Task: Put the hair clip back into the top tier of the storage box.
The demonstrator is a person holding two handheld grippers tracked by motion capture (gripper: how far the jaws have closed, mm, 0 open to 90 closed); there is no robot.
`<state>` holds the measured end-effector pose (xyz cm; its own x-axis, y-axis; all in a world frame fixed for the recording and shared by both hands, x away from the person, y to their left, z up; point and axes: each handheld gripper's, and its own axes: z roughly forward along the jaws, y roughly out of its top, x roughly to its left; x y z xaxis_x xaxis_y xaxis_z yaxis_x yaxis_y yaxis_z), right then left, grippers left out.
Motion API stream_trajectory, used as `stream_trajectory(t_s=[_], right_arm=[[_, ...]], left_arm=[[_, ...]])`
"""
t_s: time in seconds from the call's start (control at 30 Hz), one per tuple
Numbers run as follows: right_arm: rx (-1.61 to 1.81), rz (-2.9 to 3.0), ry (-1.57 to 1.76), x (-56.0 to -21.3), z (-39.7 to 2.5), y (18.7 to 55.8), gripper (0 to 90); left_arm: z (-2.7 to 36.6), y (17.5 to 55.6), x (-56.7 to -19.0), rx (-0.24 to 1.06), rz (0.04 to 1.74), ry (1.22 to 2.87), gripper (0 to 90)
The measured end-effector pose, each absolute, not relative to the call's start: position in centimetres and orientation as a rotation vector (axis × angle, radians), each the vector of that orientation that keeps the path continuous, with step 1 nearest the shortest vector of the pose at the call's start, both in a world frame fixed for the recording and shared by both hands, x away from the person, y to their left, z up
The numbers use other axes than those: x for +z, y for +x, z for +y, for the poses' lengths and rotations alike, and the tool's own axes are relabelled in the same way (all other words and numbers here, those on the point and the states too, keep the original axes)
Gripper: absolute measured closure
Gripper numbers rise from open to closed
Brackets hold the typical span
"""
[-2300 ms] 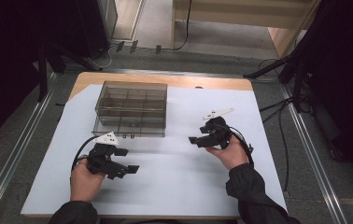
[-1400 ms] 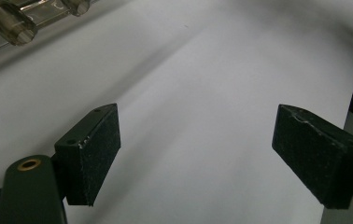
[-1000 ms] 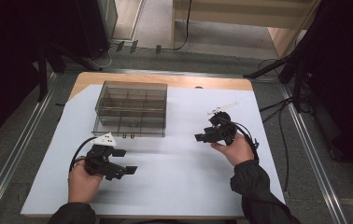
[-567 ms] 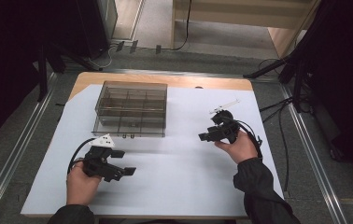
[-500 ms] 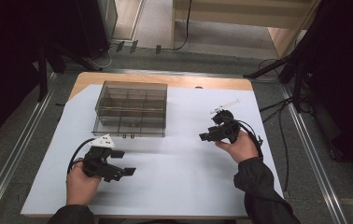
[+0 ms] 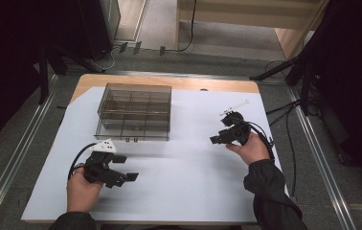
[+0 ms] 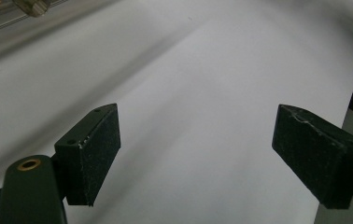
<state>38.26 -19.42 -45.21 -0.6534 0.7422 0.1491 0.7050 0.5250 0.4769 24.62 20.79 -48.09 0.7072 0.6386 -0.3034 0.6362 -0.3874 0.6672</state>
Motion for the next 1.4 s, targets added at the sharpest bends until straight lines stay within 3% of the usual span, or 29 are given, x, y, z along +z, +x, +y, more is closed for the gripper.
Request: stream_trajectory(t_s=[1.4], right_arm=[[0.459, 2.593, 1.455, -47.0, -23.6, 41.5, 63.1]], left_arm=[[22.0, 23.3, -48.2, 0.027, 1.024, 2.082, 16.4]])
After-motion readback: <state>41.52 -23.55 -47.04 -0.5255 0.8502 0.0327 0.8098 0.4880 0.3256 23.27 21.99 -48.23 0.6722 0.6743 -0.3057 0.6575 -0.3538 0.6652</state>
